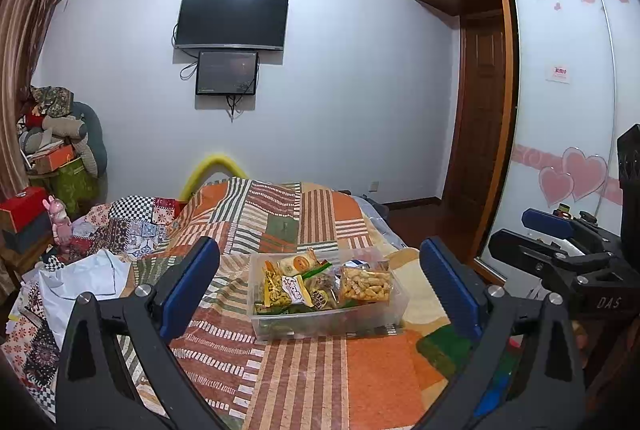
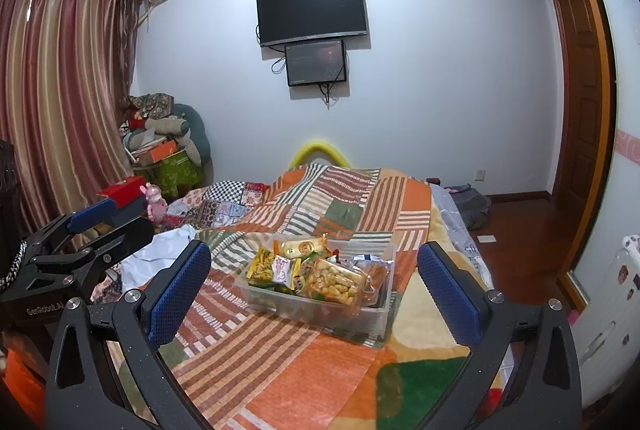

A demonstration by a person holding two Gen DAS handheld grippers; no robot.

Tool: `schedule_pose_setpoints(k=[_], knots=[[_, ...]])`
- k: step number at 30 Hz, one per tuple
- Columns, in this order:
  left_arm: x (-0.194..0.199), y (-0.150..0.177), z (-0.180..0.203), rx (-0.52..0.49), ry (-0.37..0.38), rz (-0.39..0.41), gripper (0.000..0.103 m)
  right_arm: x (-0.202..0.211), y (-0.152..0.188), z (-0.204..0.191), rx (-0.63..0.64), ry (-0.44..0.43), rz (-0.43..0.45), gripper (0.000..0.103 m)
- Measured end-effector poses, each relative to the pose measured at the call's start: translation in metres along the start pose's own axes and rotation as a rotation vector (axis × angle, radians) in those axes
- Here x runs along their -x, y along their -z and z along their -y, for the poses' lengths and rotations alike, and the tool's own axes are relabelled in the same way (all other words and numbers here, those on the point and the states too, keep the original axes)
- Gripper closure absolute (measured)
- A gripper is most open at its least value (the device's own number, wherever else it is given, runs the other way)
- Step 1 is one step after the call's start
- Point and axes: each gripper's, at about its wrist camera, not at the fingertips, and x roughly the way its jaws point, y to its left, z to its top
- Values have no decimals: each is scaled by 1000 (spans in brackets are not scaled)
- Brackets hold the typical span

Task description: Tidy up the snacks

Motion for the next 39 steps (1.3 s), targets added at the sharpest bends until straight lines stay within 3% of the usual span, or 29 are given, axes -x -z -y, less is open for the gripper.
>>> schedule_pose_setpoints(k=[39], knots=[[-6,2,-5,21,8,-21,0,6,-2,4,-24,20,8,0]])
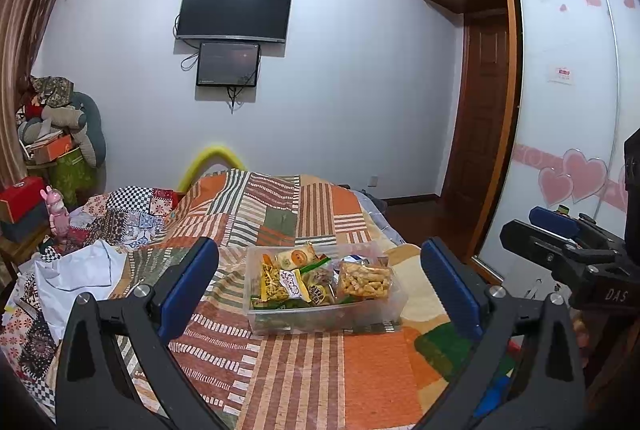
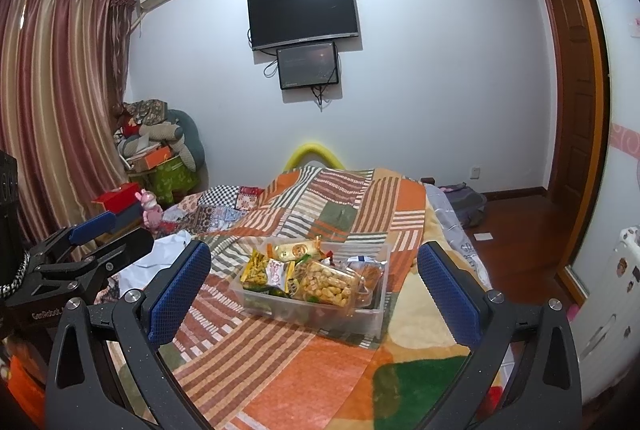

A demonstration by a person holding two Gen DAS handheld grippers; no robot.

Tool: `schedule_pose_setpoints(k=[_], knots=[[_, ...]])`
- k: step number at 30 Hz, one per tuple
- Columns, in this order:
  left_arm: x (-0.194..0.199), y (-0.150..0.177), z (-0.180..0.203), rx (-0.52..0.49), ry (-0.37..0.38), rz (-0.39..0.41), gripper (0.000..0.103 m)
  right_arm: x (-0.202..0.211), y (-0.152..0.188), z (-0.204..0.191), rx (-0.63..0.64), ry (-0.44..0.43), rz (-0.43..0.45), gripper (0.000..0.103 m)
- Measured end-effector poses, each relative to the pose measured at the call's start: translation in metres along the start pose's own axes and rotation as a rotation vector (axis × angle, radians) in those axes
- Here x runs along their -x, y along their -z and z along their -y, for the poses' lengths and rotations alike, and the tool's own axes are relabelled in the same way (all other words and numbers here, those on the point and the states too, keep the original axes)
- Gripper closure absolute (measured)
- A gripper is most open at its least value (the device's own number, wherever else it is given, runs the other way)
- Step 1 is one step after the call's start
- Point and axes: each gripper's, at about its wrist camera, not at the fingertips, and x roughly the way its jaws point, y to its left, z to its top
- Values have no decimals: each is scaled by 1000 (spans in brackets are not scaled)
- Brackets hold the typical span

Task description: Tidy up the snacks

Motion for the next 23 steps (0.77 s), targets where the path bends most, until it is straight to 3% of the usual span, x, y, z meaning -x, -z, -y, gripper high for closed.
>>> schedule_pose_setpoints(k=[23], knots=[[1,2,6,-26,35,-3,0,0,-1,0,4,9,5,0]])
